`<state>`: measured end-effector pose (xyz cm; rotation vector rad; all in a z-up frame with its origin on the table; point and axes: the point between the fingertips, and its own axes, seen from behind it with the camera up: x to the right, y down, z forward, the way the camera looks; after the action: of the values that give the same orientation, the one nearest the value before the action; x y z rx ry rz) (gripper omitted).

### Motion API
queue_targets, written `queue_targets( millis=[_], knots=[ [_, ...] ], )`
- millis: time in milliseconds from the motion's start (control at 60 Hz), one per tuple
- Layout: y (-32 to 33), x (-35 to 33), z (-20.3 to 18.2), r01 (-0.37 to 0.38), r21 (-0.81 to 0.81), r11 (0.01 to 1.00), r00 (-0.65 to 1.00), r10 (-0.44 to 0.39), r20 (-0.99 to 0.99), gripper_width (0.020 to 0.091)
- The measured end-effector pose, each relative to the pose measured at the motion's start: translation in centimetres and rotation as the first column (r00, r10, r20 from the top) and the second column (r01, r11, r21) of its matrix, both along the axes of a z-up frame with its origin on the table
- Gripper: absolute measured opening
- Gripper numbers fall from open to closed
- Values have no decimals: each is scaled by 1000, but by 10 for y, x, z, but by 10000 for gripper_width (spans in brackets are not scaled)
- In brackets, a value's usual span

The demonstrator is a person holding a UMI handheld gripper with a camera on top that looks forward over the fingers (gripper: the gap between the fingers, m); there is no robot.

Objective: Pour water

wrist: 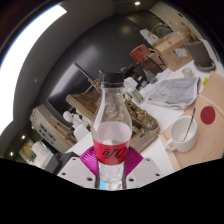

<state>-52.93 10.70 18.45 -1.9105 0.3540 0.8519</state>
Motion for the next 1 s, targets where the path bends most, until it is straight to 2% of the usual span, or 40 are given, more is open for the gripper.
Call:
queue_targets(
  millis=[150,350,550,717,883,1000],
  knots=[
    [12,-8,25,-27,-178,984,861,-68,-505,290],
    [23,-2,32,-106,-301,948,570,-190,-799,293],
    [40,14,31,-142,-343,929,344,-279,-896,292],
    [47,26,23,-142,-375,916,279,-327,-903,291],
    [44,27,23,-153,-378,913,319,-316,-894,291],
    [39,29,41,-119,-307,944,505,-209,-838,292]
  ],
)
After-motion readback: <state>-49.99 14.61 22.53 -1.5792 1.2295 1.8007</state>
